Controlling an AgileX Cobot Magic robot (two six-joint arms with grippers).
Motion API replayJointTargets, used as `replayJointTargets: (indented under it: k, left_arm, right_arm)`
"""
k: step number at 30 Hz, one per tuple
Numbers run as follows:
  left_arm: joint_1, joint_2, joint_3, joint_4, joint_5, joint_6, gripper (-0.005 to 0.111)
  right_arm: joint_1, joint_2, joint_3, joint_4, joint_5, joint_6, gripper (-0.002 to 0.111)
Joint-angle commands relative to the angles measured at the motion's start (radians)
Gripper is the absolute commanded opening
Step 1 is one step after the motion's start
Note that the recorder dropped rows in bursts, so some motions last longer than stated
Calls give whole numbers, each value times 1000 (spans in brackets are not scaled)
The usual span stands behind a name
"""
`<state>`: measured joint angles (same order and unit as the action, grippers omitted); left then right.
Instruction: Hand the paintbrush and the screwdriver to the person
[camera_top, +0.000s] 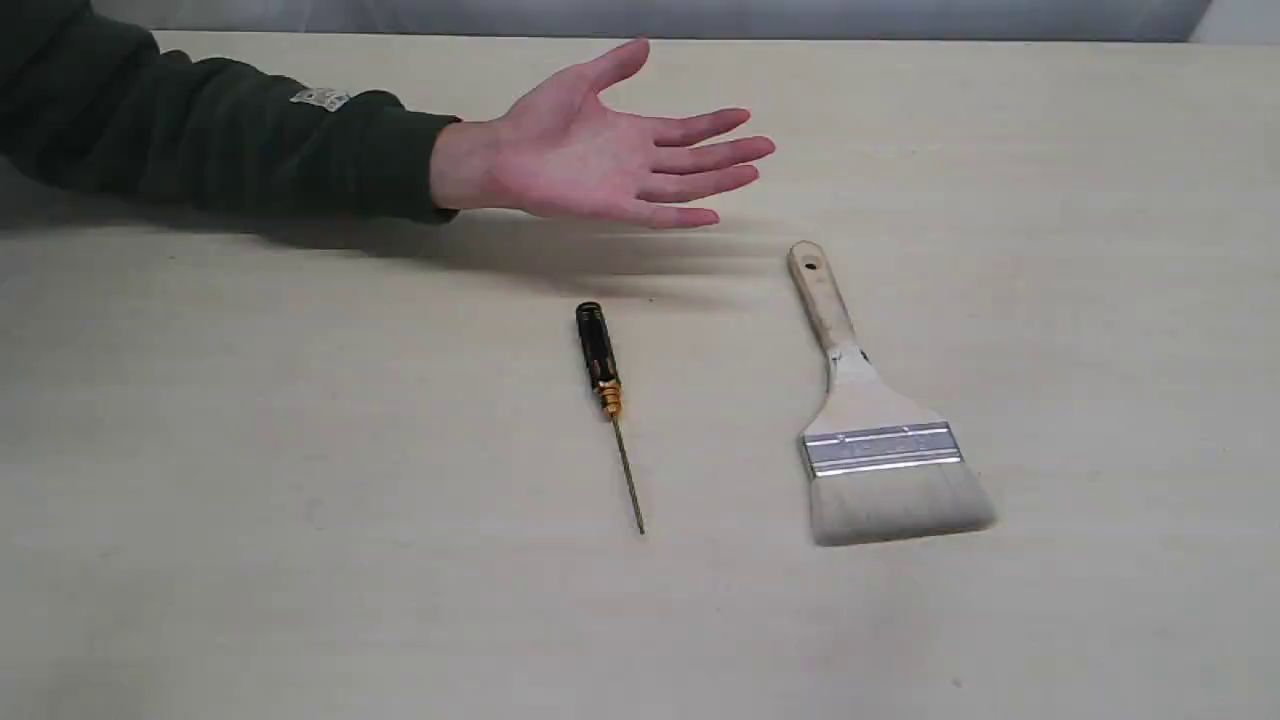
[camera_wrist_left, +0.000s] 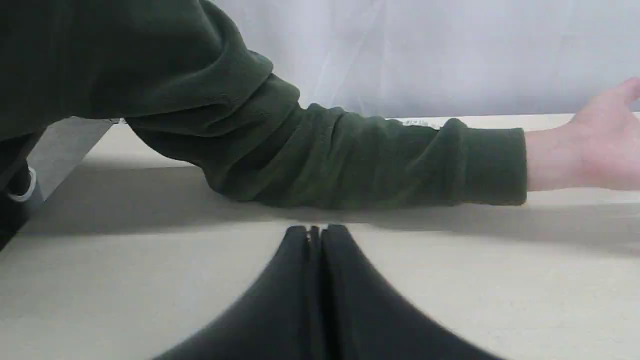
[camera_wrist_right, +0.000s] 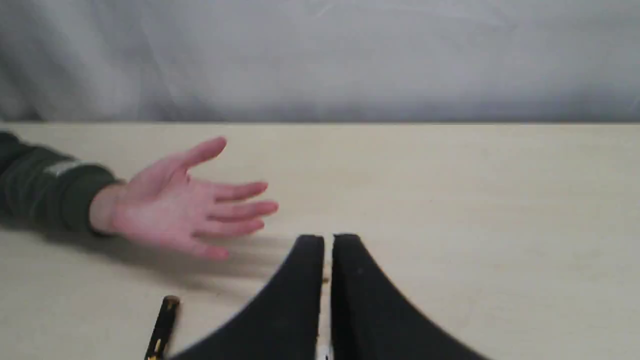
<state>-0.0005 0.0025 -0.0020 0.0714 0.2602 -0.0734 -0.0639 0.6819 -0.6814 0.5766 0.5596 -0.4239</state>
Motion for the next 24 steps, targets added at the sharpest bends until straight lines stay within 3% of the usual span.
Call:
replayJointTargets:
  k: [1,6,16,24]
  left_arm:
    - [-7,-2,2,-2,-12,-2,0]
    - [-7,-2,2,-2,-12,-2,0]
    - [-7,-2,2,-2,-12,-2,0]
    - [-7,-2,2,-5,-9,-2,0]
  right_arm:
    - [-4,107,-47,17,72,-55,4]
    - [19,213,-74,11,64,-62,4]
    - [214,389,-119,-54,36,-54,4]
    - [228,605,-219,-75,75,46,5]
